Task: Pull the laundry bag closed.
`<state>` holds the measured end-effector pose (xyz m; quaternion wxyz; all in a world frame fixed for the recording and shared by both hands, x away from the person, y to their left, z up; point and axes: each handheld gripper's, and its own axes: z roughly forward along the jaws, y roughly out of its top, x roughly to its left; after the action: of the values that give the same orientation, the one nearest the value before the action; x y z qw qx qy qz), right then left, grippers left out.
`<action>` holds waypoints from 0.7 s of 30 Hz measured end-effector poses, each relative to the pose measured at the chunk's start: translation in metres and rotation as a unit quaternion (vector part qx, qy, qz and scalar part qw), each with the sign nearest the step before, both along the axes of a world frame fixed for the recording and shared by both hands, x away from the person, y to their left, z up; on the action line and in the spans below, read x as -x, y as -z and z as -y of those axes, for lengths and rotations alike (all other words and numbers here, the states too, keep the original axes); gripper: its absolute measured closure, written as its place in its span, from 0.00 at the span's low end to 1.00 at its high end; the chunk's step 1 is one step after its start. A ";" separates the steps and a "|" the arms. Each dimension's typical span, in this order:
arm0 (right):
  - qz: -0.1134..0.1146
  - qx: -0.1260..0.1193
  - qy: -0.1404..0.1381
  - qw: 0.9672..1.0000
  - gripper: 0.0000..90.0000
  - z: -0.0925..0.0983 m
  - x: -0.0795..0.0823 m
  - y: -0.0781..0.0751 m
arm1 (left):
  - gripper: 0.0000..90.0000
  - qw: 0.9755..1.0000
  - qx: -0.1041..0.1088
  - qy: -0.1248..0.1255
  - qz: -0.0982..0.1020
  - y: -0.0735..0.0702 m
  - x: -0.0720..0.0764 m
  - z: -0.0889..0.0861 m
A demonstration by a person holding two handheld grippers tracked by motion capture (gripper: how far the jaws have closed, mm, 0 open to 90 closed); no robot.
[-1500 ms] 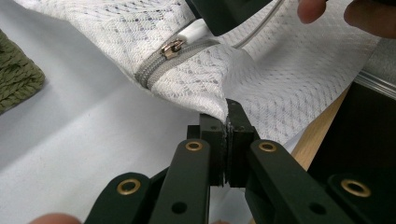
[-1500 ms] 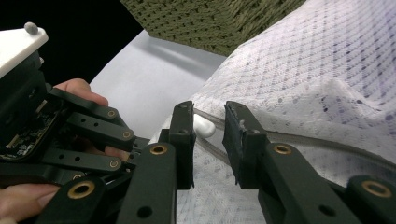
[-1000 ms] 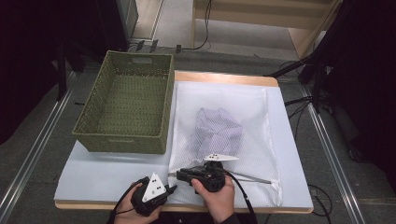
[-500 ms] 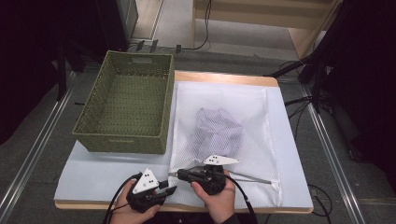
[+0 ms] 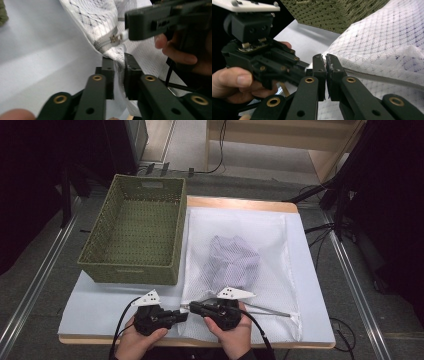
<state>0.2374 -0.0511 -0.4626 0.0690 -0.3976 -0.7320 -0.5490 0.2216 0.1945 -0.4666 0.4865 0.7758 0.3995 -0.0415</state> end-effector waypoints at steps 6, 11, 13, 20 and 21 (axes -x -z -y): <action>-0.019 0.001 0.003 1.000 0.95 -0.002 -0.001 0.004 | 1.00 0.999 -0.026 0.004 0.037 -0.005 0.005 0.005; -0.026 -0.005 0.002 1.000 0.97 -0.003 -0.001 0.005 | 1.00 0.997 -0.050 0.007 0.055 -0.005 0.008 0.008; -0.022 -0.004 0.001 1.000 0.98 -0.002 -0.001 0.004 | 1.00 0.996 -0.060 0.007 0.062 -0.006 0.010 0.009; -0.006 0.010 0.009 1.000 0.98 0.002 0.000 0.002 | 1.00 0.996 -0.063 -0.006 0.061 -0.007 0.012 0.005; -0.004 0.014 0.010 1.000 0.98 0.002 0.001 0.002 | 1.00 0.996 -0.060 -0.007 0.061 -0.007 0.012 0.005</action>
<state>0.2369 -0.0535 -0.4642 0.0608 -0.4082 -0.7352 -0.5378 0.2093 0.1896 -0.4594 0.4629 0.8018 0.3763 0.0333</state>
